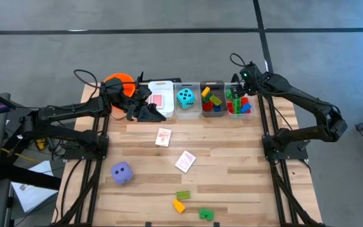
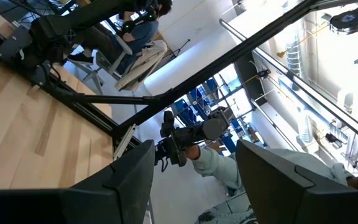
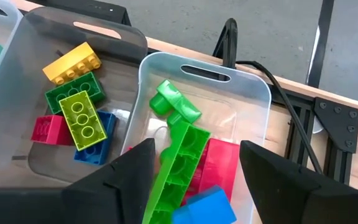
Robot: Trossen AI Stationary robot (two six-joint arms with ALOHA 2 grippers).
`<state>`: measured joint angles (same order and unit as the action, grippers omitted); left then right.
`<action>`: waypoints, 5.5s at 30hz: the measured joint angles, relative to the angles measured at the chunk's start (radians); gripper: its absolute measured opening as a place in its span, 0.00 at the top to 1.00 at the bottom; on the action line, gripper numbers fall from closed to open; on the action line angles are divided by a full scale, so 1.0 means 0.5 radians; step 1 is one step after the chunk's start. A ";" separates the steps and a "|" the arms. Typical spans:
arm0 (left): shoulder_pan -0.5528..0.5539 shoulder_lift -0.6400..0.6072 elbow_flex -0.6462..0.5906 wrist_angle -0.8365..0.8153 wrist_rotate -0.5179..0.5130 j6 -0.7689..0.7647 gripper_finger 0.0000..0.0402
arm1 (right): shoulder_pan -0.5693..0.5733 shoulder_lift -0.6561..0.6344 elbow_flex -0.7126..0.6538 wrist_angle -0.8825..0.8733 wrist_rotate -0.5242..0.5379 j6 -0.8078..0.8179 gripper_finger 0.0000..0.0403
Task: Pick & Place Toys
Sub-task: Put the small green game piece into the black bin
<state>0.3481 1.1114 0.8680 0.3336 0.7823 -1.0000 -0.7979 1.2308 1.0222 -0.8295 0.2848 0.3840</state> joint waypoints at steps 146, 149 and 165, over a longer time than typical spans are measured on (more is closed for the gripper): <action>-1.704 1.134 0.295 -0.616 -1.827 1.100 0.32 | 2.925 0.568 0.482 0.673 -0.023 1.275 0.68; -1.703 1.151 0.180 -0.437 -1.870 1.094 0.30 | 2.925 0.573 0.482 0.674 0.009 1.276 0.68; -1.673 1.650 0.119 0.126 -1.905 1.031 0.30 | 2.870 0.575 0.482 0.685 0.021 1.296 0.68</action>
<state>-0.4885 1.9365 0.9276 0.3965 -0.1703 -0.4845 0.6371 1.5185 1.2633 -0.4870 0.2954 1.0321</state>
